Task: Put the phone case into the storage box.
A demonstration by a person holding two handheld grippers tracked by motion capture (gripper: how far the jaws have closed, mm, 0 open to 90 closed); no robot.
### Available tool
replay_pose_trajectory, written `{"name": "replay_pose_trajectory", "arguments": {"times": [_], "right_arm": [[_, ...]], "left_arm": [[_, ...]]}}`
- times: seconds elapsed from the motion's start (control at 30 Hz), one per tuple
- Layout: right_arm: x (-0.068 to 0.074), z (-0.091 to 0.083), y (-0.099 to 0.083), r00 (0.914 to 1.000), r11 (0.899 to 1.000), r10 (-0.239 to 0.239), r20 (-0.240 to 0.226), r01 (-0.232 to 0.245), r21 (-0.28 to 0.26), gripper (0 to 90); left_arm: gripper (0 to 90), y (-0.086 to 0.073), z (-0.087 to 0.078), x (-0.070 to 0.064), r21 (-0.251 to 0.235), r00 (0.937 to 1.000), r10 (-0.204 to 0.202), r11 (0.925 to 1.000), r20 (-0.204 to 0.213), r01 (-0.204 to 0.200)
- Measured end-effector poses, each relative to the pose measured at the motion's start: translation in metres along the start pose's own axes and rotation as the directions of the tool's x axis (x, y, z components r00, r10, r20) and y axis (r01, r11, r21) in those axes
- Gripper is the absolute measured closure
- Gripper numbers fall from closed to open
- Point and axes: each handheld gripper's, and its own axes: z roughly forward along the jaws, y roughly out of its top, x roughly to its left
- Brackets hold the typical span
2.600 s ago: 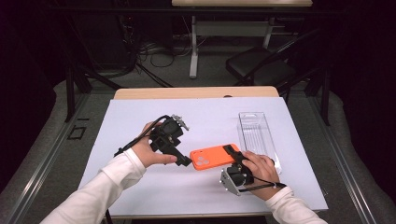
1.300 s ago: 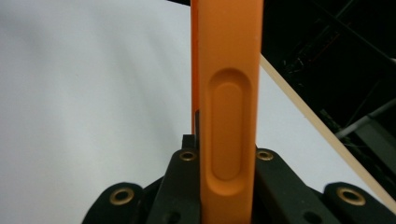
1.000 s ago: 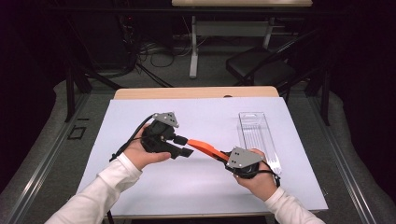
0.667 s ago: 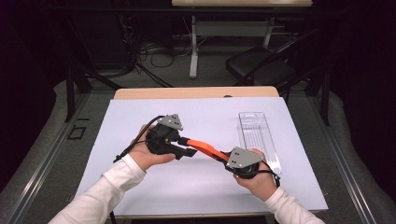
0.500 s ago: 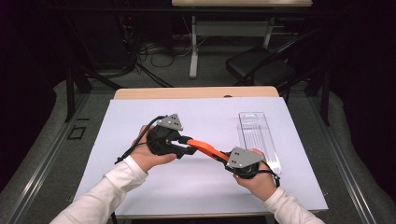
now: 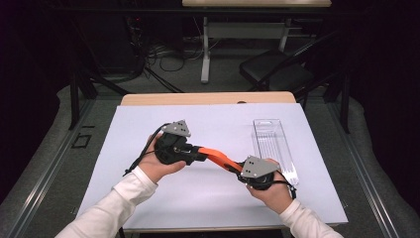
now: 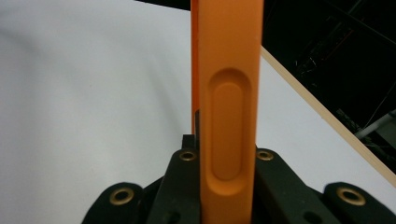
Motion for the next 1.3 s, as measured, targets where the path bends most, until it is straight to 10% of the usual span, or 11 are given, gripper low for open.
{"name": "replay_pose_trajectory", "arguments": {"times": [1.3], "right_arm": [[-0.0009,0.0024,-0.0023,0.9979,0.999,0.041,-0.051,-0.041,-0.003,87.1]], "left_arm": [[80.3,-0.0022,0.0054,-0.0006,-0.019,0.9998,-0.012,0.9998,-0.014,0.012]]}}
